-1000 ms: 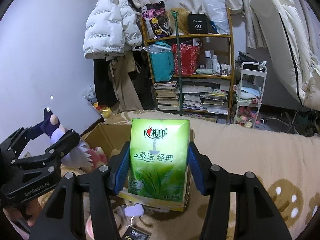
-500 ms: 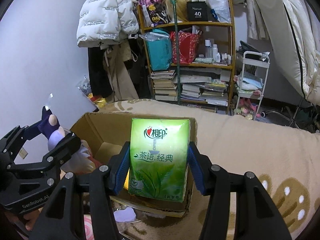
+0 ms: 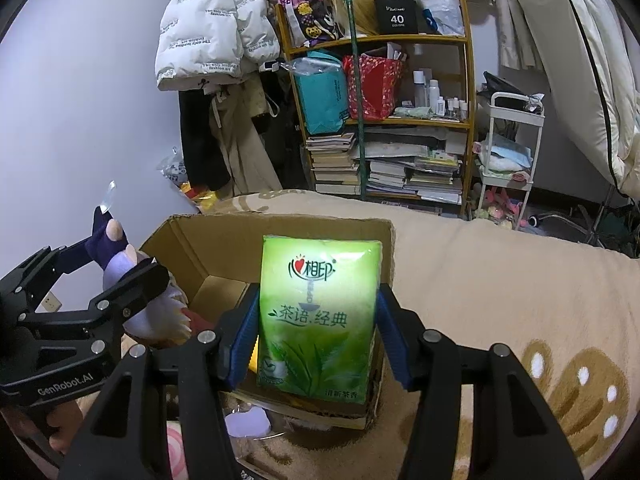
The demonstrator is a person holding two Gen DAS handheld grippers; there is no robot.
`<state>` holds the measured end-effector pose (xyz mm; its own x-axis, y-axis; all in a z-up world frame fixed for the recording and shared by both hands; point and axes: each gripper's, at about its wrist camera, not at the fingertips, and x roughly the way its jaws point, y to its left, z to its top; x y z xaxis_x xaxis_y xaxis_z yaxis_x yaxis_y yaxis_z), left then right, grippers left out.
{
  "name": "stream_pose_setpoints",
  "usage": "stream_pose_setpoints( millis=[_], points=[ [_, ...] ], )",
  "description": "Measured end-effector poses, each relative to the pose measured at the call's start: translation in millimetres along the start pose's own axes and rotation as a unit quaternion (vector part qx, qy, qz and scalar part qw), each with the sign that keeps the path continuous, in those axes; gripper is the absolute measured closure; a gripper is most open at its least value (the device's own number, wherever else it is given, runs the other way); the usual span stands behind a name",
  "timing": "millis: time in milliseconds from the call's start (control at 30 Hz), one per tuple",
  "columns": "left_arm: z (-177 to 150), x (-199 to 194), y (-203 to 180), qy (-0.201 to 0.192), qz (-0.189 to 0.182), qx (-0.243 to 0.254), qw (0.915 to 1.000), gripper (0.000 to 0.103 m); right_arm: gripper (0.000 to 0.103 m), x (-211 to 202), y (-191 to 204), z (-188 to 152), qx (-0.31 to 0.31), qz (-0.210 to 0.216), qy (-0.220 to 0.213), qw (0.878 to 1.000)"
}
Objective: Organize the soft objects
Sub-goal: 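Open both tools to drop the purple plush and green tissue pack into the box, then move both tools back toward the remaining toys in front of the box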
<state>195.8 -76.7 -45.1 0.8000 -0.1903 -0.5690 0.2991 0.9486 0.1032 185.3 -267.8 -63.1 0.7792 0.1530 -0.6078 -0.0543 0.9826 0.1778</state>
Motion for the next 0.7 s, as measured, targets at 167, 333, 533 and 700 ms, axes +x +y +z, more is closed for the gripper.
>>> stream_pose_setpoints(
  millis=[167, 333, 533, 700],
  points=[
    [2.7, 3.6, 6.5, 0.009, -0.014, -0.02, 0.9997, 0.016, 0.044, 1.0, -1.9, -0.5, 0.007, 0.011, 0.003, 1.0],
    [5.2, 4.5, 13.9, 0.012, -0.023, -0.038, 0.9989, 0.011, 0.043, -0.5, -1.4, -0.7, 0.004, 0.013, -0.001, 1.0],
    [8.6, -0.4, 16.5, 0.005, -0.026, -0.043, 0.9987, 0.007, 0.043, -2.5, -1.6, 0.0, 0.008, 0.016, -0.005, 1.0],
    [6.5, -3.7, 17.5, 0.01, -0.01, -0.04, 0.9991, 0.007, 0.034, -9.6, -4.6, 0.6, 0.02, 0.019, -0.011, 1.0]
  ],
)
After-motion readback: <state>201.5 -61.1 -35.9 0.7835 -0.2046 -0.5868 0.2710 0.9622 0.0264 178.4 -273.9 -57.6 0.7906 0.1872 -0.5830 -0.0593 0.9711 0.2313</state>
